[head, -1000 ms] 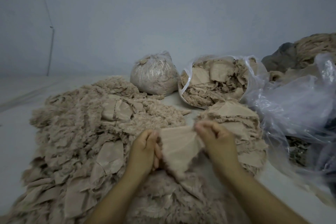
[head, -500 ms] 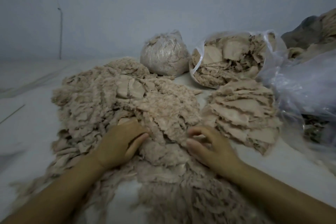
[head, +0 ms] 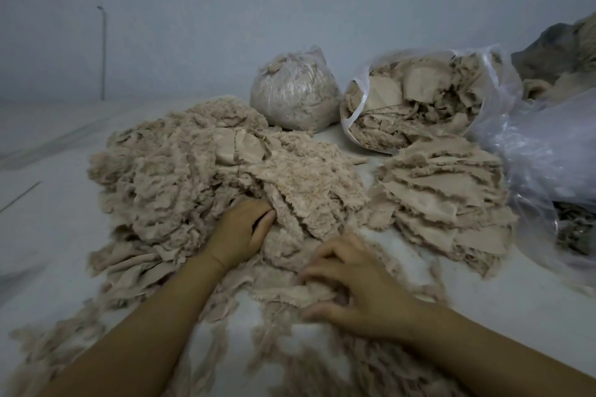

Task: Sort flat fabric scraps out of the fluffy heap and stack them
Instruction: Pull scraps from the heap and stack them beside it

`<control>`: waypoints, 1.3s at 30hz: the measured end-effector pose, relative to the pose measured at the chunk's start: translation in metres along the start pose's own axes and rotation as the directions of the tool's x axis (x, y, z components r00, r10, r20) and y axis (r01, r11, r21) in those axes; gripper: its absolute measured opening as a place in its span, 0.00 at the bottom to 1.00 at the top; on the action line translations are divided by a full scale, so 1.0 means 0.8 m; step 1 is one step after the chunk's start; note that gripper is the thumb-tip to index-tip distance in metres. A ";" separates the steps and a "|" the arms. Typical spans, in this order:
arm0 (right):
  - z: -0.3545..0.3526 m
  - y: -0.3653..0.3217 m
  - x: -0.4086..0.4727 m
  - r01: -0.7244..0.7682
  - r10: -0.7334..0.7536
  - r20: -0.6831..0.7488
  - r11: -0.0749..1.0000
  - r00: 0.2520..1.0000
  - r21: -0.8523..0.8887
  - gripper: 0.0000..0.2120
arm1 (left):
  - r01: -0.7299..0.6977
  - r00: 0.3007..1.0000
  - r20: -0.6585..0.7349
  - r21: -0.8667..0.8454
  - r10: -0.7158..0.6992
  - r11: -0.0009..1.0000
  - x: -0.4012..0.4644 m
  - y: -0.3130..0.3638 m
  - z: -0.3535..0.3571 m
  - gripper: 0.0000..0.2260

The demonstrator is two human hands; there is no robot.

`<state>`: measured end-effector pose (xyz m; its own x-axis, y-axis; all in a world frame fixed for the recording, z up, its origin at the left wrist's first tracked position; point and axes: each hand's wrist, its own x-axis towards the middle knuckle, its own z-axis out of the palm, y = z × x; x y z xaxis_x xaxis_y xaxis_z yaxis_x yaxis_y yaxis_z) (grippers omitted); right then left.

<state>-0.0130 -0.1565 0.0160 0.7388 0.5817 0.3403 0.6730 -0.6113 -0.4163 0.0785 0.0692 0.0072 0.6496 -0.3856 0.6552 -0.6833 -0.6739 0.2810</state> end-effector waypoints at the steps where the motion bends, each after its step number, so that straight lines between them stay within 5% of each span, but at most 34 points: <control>1: 0.007 -0.001 0.004 0.007 -0.004 0.055 0.998 0.998 -0.063 0.20 | 0.032 0.999 -0.025 -0.022 -0.033 0.999 0.001 0.000 0.001 0.14; 5: 0.013 -0.003 0.015 -0.097 0.114 -0.133 0.987 0.985 0.128 0.06 | 0.159 0.969 -0.146 -0.241 -0.197 0.958 0.005 0.021 -0.013 0.12; 7: 0.002 0.003 0.016 -0.203 0.310 -0.248 0.903 0.918 0.379 0.09 | 0.188 0.973 -0.029 -0.469 -0.228 0.863 0.010 0.037 -0.031 0.10; 8: -0.004 0.006 0.016 -0.232 0.416 -0.255 0.813 0.873 0.533 0.10 | 0.262 0.965 0.142 -0.548 -0.220 0.794 0.012 0.046 -0.037 0.09; 9: -0.009 0.008 0.017 -0.223 0.498 -0.244 0.703 0.832 0.675 0.09 | 0.358 0.919 0.348 -0.544 -0.184 0.759 0.012 0.053 -0.037 0.12; 11: -0.014 0.015 0.018 -0.163 0.624 -0.201 0.475 0.755 0.865 0.09 | 0.362 0.792 0.601 -0.327 -0.103 0.873 0.007 0.066 -0.026 0.19; 15: -0.026 0.024 0.010 -0.142 0.713 -0.141 0.322 0.687 0.936 0.11 | 0.360 0.860 0.475 -0.312 -0.184 0.879 0.006 0.069 -0.016 0.07; 17: -0.038 0.030 0.004 -0.182 0.654 -0.107 0.358 0.749 0.916 0.20 | 0.361 0.865 0.464 -0.309 -0.192 0.880 0.010 0.068 -0.024 0.09; 20: -0.050 0.033 -0.001 -0.378 0.580 -0.008 0.541 0.814 0.751 0.32 | 0.152 0.854 0.517 -0.142 -0.058 0.978 0.008 0.068 -0.029 0.05; 22: -0.049 0.037 -0.003 -0.477 0.575 0.014 0.663 0.818 0.577 0.27 | 0.067 0.765 0.643 -0.015 -0.042 0.998 0.004 0.067 -0.031 0.05; 26: -0.044 0.047 -0.006 -0.588 0.577 0.115 0.803 0.808 0.099 0.16 | 0.147 0.570 0.782 0.205 -0.252 0.968 0.010 0.056 -0.050 0.06; 29: -0.050 0.045 -0.007 -0.564 0.562 -0.043 0.823 0.826 -0.066 0.09 | 0.130 0.494 0.785 0.358 -0.373 0.925 0.015 0.054 -0.057 0.09; 32: -0.060 0.030 -0.010 -0.460 0.456 -0.188 0.888 0.870 0.022 0.07 | 0.062 0.625 0.705 0.384 -0.336 0.921 0.020 0.067 -0.053 0.11; 35: -0.066 0.011 -0.019 -0.429 0.430 0.059 0.903 0.901 -0.019 0.15 | -0.052 0.842 0.533 0.237 -0.085 0.970 0.014 0.093 -0.044 0.11; 37: -0.061 0.006 -0.028 -0.389 0.427 0.238 0.901 0.873 -0.190 0.13 | -0.026 0.838 0.546 0.003 0.020 1.000 0.002 0.111 -0.032 0.16; 39: -0.058 0.011 -0.036 -0.387 0.395 0.184 0.919 0.900 -0.080 0.07 | -0.011 0.764 0.641 -0.097 0.071 0.995 -0.011 0.129 -0.013 0.20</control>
<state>-0.0268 -0.2033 0.0414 0.9246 0.3807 -0.0128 0.3354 -0.8295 -0.4466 -0.0007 0.0094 0.0377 0.6619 -0.7462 0.0713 -0.7193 -0.6055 0.3406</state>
